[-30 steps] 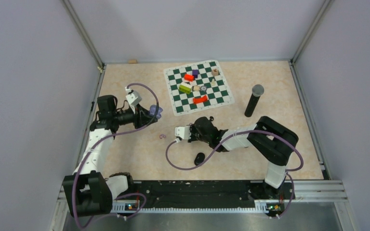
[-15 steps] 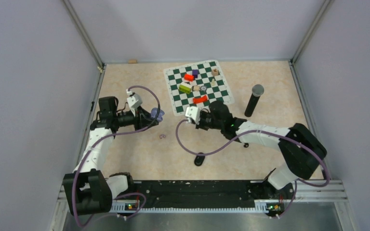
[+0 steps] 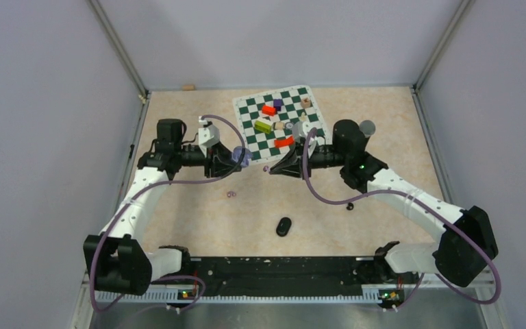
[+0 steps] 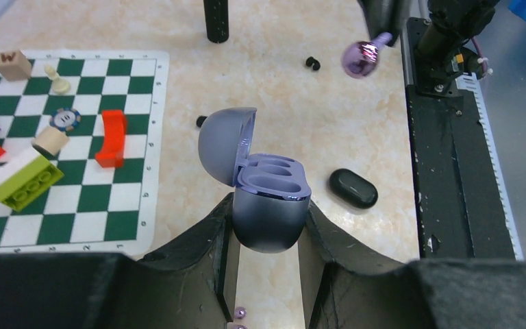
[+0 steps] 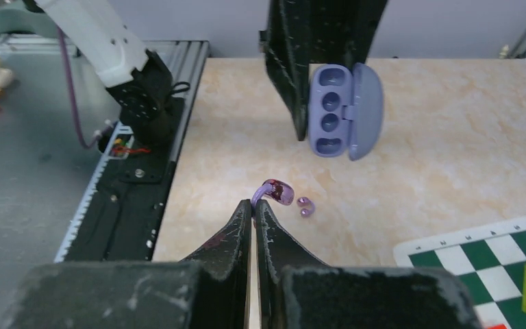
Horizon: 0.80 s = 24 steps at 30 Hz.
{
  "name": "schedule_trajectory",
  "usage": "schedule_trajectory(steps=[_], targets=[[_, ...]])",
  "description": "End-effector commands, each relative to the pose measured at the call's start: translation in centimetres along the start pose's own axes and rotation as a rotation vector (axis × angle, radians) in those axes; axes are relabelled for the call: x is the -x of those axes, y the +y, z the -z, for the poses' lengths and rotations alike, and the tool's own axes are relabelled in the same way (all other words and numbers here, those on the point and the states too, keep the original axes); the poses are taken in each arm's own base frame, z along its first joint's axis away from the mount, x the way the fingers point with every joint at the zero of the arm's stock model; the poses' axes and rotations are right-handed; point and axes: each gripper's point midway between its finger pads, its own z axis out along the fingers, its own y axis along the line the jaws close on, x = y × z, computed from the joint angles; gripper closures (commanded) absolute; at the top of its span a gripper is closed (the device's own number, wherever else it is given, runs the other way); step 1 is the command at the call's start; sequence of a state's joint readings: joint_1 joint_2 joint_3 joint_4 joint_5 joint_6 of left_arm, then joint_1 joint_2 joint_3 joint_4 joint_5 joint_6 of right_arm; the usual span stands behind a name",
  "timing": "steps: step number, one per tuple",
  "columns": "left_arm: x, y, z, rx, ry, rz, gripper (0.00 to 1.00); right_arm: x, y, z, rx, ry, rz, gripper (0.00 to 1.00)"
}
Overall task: Insert the wireless bluetooth earbuds into the charging case
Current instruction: Pick up the earbud from the center of the board, then place the earbud in the charging case.
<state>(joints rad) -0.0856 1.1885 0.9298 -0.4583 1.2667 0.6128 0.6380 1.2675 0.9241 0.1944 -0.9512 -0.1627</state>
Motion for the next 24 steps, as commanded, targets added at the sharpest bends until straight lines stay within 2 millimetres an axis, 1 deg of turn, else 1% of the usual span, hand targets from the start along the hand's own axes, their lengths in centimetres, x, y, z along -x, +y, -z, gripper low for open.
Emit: schedule_trajectory(steps=[1,3,6,9,12,16,19,22,24], targets=[[2.9,0.6,-0.9,-0.051,-0.033,-0.047,1.00,4.4,3.1,1.1,0.124,-0.125,-0.018,1.00],[2.9,0.5,-1.8,-0.074,-0.033,-0.043,1.00,4.8,3.5,1.5,0.129,-0.139,-0.021,1.00],[2.2,0.0,-3.5,-0.095,-0.028,-0.035,1.00,5.6,3.8,2.1,0.128,-0.177,-0.022,1.00],[1.7,-0.8,-4.6,-0.125,-0.026,-0.033,1.00,5.5,3.8,2.7,0.105,-0.200,-0.016,1.00],[2.5,-1.4,-4.9,-0.146,-0.061,-0.017,1.00,5.3,3.5,2.9,0.084,-0.208,-0.018,1.00],[2.9,-2.3,-5.0,-0.160,-0.096,-0.021,1.00,5.2,3.5,3.0,0.077,-0.244,-0.031,1.00],[2.4,-3.3,-5.5,-0.195,-0.099,-0.002,1.00,5.4,3.6,3.0,0.078,-0.270,-0.032,1.00],[1.9,-4.1,-6.1,-0.237,-0.100,0.020,1.00,5.1,3.4,2.9,0.072,-0.276,-0.037,1.00],[1.5,-5.0,-6.2,-0.306,-0.109,0.017,1.00,4.9,3.3,2.9,0.068,-0.282,-0.037,1.00]])
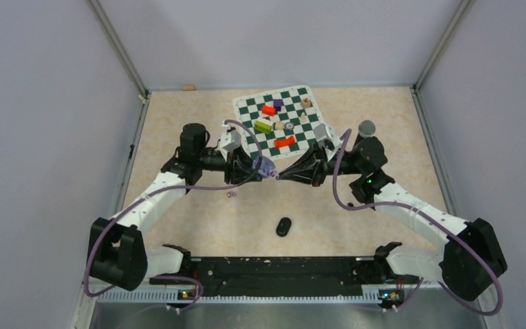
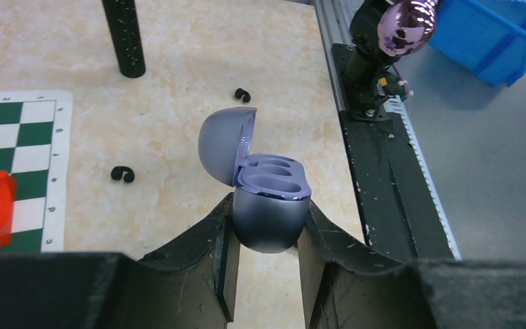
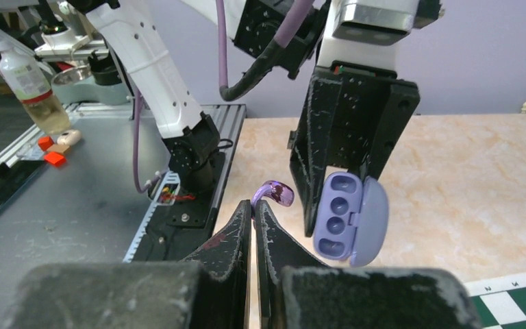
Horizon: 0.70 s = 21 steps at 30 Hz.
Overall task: Insert the wireless bluetooth earbuds into the charging case
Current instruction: Place the earbud in the charging case.
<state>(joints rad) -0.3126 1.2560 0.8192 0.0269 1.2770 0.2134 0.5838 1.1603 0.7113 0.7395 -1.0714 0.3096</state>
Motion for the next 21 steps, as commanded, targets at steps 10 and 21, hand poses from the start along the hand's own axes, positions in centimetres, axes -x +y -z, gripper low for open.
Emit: schedule_trajectory(steps=[10,21], targets=[[0.1,-2.6,-1.6,-0.195,-0.018,-0.014,1.00,-0.1,-1.0,0.1,-0.024,-0.047,0.051,1.00],[0.1,-3.0,-1.8,-0.211,-0.017,-0.021,1.00,-2.1,-1.3,-0.6,-0.021,-0.020,0.022,1.00]])
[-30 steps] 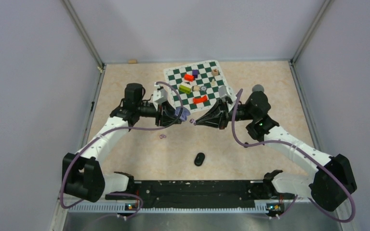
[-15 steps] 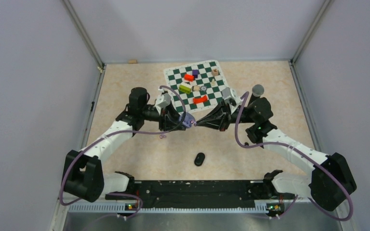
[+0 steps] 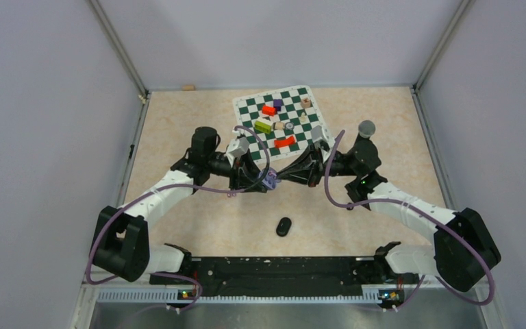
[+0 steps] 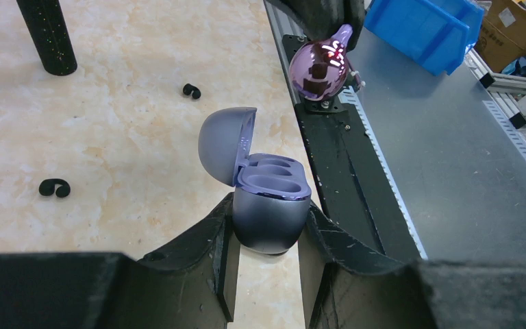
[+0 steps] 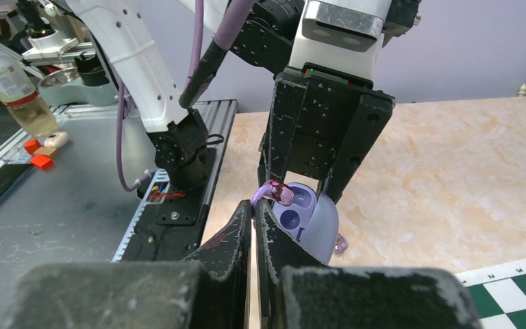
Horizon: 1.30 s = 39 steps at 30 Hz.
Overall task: Insert the wireless bluetooth earbuds into the charging case
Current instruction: Place the earbud in the charging case.
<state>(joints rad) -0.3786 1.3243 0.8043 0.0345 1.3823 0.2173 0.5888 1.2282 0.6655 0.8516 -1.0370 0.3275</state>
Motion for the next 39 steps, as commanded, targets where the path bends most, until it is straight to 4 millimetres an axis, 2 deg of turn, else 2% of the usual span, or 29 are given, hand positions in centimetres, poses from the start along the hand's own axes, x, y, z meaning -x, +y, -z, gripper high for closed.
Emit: schedule_trajectory(steps=[1,17,39], targets=[[1.8,-0.7,0.0,-0.042,-0.018,-0.087,1.00,-0.2,-0.1,-0.4,0.007,-0.008,0.043,1.00],[1.6,-1.3,-0.2,-0.073,-0.010,-0.079,1.00,-1.7,0.0,-1.4,0.016,0.025,0.046,1.00],[1.4,-1.5,-0.4,-0.084,-0.003,-0.078,1.00,-2.4,0.3,-2.1,0.028,0.040,0.045,1.00]])
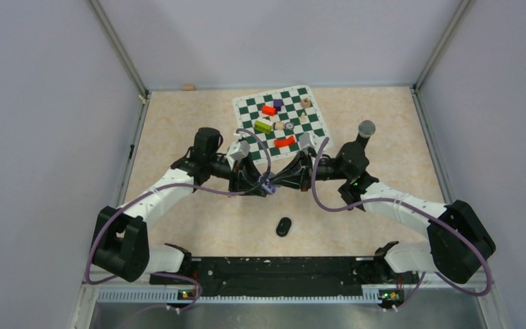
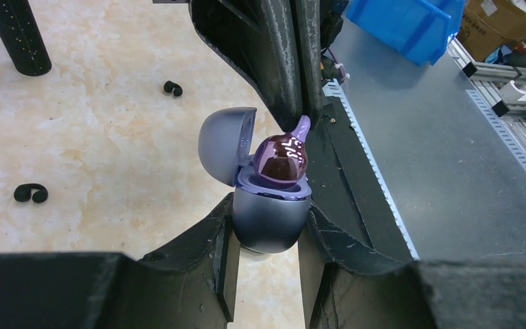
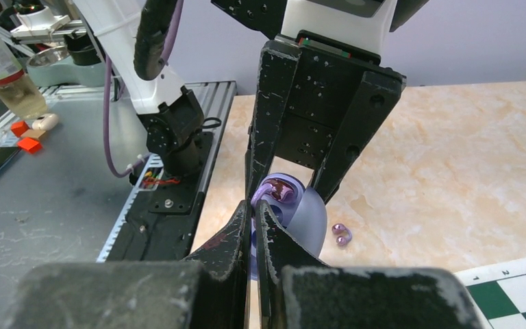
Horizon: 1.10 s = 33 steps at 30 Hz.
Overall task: Insert the wireless bluetooth earbuds into the charging case
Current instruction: Place the earbud in the charging case.
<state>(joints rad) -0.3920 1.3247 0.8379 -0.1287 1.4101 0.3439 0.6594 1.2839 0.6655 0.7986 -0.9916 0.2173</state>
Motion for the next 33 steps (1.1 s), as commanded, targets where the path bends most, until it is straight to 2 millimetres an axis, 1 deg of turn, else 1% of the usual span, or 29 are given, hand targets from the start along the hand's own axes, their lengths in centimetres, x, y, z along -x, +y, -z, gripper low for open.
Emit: schedule_trajectory(steps=[1,18,22,25,26,30,33], targets=[[1.8,-0.4,-0.1,-0.036,-0.018,-0.079,1.00,0.3,0.2,-0.5,0.016,-0.007,0.037,1.00],[1.9,-0.6,-0.1,-0.044,-0.019,-0.085,1.00,-0.4,-0.1,-0.9,0.003,0.010,0.036,1.00],[2.0,-0.6,-0.1,-0.042,-0.018,-0.088,1.00,-0.3,0.0,-0.9,0.010,0.011,0.038,0.99],[2.0,-0.7,-0.1,-0.042,-0.017,-0.092,1.00,0.4,0.2,-1.0,0.022,0.011,0.045,0.84],[2.0,-0.7,-0.1,-0.040,-0.017,-0.093,1.00,0.7,0.3,-1.0,0.027,0.012,0.052,0.81],[2.0,-0.7,-0.1,-0.041,-0.016,-0.098,1.00,1.8,0.8,-0.8,0.036,0.014,0.072,0.73],[2.0,-0.8,-0.1,-0.039,-0.013,-0.100,1.00,2.8,1.1,-0.6,0.040,0.008,0.088,0.69]])
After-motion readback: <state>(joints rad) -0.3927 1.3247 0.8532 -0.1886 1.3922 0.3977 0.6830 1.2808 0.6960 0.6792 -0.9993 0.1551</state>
